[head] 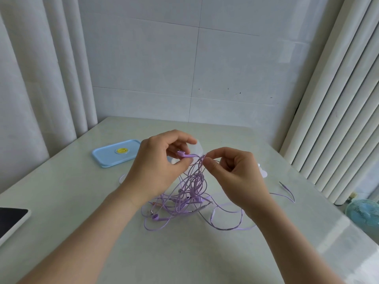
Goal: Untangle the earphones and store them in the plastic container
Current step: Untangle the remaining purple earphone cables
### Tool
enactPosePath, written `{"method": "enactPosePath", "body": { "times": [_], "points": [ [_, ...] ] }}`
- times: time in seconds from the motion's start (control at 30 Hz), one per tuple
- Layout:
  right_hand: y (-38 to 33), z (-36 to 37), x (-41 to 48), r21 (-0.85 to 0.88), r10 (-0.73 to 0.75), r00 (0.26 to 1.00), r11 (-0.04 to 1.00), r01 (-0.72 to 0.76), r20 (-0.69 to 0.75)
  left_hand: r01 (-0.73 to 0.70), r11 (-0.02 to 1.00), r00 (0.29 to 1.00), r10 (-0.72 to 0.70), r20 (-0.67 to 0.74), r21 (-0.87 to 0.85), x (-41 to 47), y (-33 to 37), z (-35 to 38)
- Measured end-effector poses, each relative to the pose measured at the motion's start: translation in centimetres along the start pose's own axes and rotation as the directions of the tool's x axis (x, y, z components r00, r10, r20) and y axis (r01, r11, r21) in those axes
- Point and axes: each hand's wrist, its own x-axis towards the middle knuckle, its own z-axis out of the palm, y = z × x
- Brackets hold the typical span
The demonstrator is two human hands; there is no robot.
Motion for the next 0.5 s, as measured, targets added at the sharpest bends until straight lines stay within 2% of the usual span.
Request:
{"method": "enactPosePath", "body": {
  "times": [0.2,0.4,0.5],
  "points": [
    [0.3,0.01,0.16,0.161,0.129,0.992,0.979,-0.129,0.011,0.004,0.998,0.995,0.002,0.104,-0.055,0.18,-0.09,-0.36],
    [0.26,-0.46,0.32,0.108,0.171,0.985,0.979,-0.17,0.001,0.03,0.984,0.997,-0.043,0.069,0.175,0.02,-0.4,-0.4],
    [0.11,-0.37,0.29,0.049,0.179,0.984,0.983,-0.179,0.012,0.122,0.979,0.991,-0.129,0.032,0.165,0.21,-0.41,-0.36]
  ]
}}
